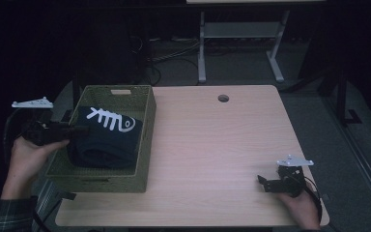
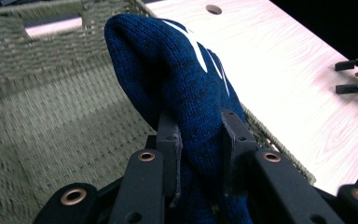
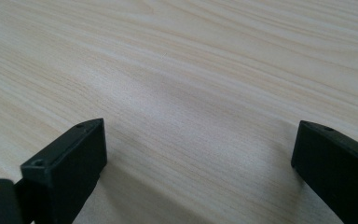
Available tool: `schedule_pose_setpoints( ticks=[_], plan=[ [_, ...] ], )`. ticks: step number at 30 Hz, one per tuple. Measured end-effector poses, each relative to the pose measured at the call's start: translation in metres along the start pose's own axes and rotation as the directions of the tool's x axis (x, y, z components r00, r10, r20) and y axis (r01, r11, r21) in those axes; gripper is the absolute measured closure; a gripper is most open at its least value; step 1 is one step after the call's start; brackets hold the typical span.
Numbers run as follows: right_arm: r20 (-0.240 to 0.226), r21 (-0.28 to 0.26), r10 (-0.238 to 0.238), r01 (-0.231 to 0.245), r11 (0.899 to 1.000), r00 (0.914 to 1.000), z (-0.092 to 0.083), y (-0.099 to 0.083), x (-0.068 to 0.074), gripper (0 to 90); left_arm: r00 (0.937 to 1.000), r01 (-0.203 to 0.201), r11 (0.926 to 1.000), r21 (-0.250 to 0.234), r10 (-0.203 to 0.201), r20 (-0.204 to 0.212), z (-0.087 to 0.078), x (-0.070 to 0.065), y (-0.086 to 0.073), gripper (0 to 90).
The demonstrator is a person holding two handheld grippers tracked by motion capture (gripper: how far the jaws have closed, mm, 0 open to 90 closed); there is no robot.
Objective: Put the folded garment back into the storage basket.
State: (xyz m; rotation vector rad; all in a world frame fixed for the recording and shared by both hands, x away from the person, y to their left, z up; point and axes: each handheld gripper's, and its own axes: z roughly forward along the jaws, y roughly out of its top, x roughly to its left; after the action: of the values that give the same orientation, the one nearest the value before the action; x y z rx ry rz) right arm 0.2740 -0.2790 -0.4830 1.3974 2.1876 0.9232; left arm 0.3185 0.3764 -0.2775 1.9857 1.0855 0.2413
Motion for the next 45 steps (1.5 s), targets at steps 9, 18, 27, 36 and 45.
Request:
schedule_pose_setpoints(
  ticks=[9,18,27,36,45],
  plan=[
    [0.0,0.0,-0.001,0.001,1.0,1.0,0.0,0.0,0.0,3.1,0.9987,0.038,0.9989,0.027,-0.039,0.033,0.02,0.002,-0.012,72.5],
    [0.0,0.0,-0.001,0.001,1.0,1.0,0.0,0.0,0.0,3.0,0.9989,0.045,0.9969,0.065,-0.046,0.008,0.033,0.015,-0.014,72.4],
    [0.002,-0.001,0.001,-0.001,1.0,1.0,0.0,0.0,0.0,3.1,0.9964,0.084,0.9912,0.102,-0.084,-0.01,0.046,0.044,-0.026,72.4],
    [0.004,-0.002,0.001,-0.001,1.0,1.0,0.0,0.0,0.0,3.1,0.9951,0.066,0.9838,0.167,-0.053,-0.084,0.06,0.053,-0.029,70.0],
    [0.004,-0.002,0.001,-0.001,1.0,1.0,0.0,0.0,0.0,3.1,0.9829,0.05,0.977,0.207,-0.012,-0.184,0.069,0.055,-0.031,58.8]
  ],
)
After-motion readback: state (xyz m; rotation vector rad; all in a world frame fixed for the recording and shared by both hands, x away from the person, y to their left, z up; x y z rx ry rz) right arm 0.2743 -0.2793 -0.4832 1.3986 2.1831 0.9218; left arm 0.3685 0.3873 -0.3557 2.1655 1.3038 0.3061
